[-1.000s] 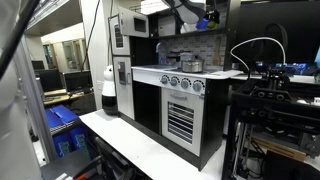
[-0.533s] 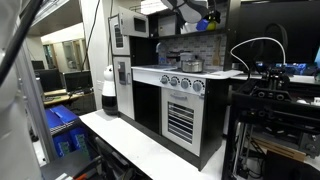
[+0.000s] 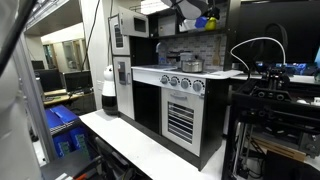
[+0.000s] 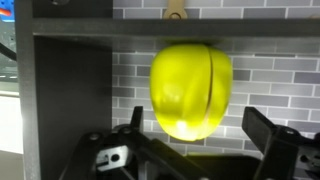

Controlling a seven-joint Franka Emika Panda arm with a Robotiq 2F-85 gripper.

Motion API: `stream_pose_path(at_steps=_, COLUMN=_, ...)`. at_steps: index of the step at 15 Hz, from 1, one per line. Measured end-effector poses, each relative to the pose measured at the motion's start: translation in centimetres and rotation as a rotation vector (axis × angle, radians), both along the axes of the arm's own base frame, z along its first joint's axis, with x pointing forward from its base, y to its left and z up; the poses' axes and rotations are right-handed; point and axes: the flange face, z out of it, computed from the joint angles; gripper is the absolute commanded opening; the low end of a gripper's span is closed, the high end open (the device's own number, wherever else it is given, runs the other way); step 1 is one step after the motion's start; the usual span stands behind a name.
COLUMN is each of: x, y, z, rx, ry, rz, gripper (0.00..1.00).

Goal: Open the oven door and remove the yellow object.

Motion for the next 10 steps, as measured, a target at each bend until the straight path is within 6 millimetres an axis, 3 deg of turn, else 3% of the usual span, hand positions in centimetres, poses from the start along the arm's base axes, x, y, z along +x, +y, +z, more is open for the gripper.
stream_pose_path(at_steps=5, x=-4.5, y=0.9, z=3.4, rx=0.031, ry=-0.015, rz=0.002, gripper=1.0)
stream_pose_path(at_steps=10, x=-10.6, y=0.4, z=3.8, rx=0.043, ry=0.058, rz=-0.06, gripper=1.0)
